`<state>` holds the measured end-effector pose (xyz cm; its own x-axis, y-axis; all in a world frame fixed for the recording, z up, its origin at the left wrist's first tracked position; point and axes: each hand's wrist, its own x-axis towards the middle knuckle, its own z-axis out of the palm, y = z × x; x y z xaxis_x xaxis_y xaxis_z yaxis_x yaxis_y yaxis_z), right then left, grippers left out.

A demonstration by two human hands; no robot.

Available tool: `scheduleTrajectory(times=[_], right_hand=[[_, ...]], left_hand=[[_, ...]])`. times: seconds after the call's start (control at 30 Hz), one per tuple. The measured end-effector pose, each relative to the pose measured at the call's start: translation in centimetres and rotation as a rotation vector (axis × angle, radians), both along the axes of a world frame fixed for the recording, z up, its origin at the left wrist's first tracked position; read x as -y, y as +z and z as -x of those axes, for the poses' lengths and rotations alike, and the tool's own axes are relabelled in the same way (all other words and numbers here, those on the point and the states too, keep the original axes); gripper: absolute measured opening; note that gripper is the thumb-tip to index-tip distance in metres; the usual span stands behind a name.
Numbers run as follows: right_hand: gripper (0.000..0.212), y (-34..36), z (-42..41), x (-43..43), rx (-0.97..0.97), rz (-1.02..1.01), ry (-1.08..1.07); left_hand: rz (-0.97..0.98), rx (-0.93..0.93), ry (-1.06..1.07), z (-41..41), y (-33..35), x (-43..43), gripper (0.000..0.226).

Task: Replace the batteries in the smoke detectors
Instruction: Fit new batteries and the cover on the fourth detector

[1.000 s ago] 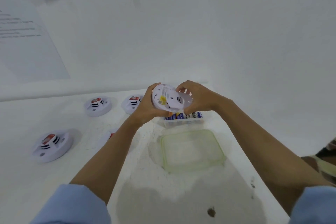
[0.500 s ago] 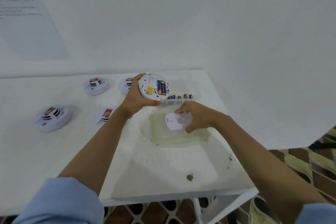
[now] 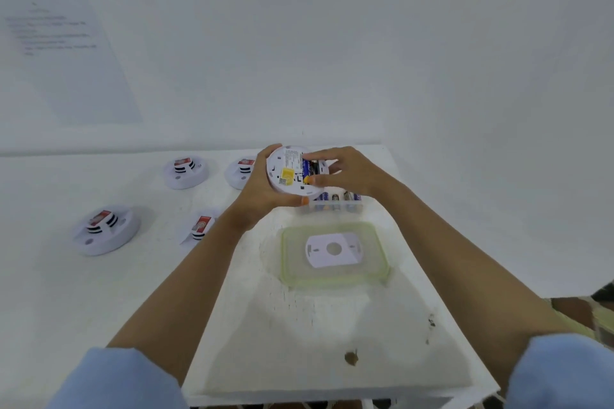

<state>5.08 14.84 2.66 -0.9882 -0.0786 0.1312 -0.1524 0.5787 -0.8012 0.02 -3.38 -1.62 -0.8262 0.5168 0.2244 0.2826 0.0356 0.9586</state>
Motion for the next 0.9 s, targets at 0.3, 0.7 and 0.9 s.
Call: scheduleTrajectory(times=[0.3,0.7,0.9], right_hand=[[0.049,0.2,4.1,-0.7,-0.079,-0.267,0.003],[0.045,-1.8,5.9,-1.9,-0.148,-0.538,0.013],[0.050,-1.3,6.6,-2.0,-0.063,-0.177,-0.004]], left_hand=[[0.013,0.011,-0.060,3.9,-0.2,-0.6,0.104],[-0.005,0.051,-0.087,7.0,-1.5,-1.9,0.103],[0.013,0.024,-0.059,7.4,-1.3,-2.0,0.109]])
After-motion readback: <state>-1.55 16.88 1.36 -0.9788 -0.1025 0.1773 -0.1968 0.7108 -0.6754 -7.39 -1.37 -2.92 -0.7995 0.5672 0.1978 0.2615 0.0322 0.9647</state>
